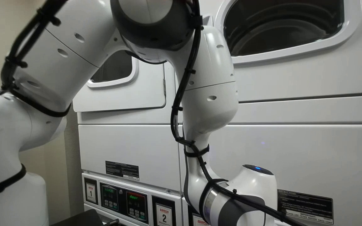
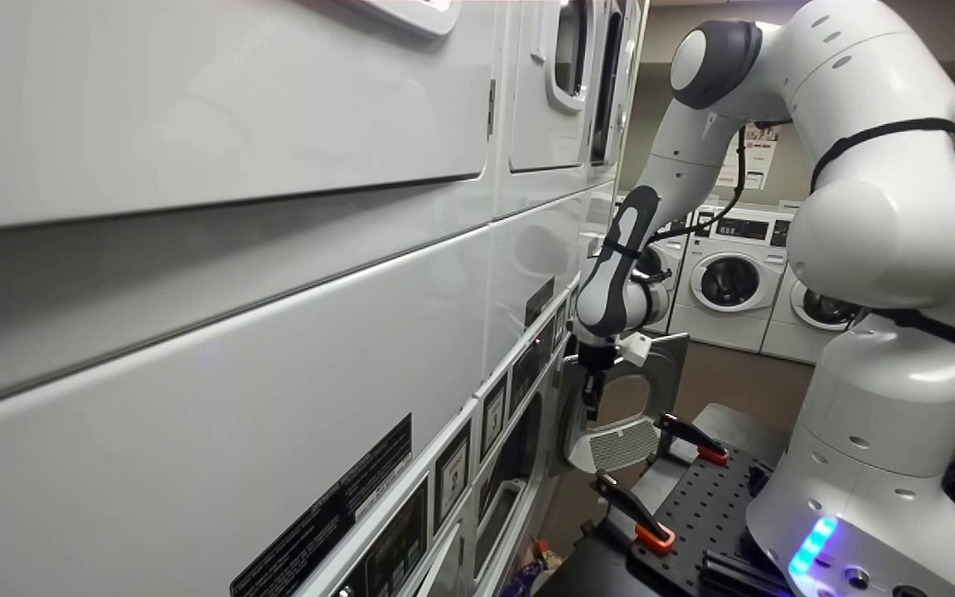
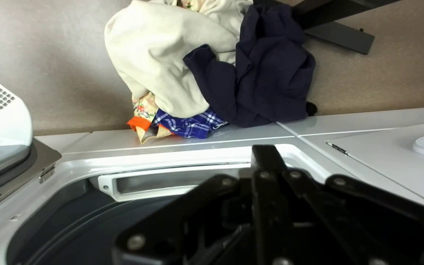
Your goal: Turn on the washing machine
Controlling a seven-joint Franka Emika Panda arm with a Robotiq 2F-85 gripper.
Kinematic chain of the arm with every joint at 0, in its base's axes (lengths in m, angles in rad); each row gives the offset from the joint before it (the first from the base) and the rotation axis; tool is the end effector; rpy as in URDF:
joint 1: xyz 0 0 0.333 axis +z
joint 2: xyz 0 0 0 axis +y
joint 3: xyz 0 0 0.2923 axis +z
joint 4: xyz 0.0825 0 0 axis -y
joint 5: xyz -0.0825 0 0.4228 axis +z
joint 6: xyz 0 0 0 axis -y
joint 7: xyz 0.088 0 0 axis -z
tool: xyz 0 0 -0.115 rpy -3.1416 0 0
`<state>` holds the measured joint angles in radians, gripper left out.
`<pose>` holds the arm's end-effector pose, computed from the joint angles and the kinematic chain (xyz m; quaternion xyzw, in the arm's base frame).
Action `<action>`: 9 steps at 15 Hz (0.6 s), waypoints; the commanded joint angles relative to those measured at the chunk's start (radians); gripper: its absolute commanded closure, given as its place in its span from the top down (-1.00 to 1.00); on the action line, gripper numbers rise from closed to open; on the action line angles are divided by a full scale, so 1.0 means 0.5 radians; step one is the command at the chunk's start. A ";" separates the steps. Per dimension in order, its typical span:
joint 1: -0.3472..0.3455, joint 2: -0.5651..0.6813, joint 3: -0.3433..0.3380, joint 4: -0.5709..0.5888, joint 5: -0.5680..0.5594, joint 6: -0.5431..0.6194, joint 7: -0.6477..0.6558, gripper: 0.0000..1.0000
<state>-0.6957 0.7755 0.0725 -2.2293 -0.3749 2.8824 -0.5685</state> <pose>0.4020 -0.2522 -0.0469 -0.9875 -0.1470 0.0518 0.0214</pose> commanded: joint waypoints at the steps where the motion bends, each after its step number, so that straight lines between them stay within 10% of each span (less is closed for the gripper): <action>1: 0.020 -0.246 -0.037 -0.298 0.093 0.076 -0.028 -1.00; 9: 0.026 -0.599 -0.010 -0.642 0.204 0.202 0.003 -1.00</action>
<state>-0.6943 0.5834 0.0659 -2.4591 -0.3135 2.9560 -0.5670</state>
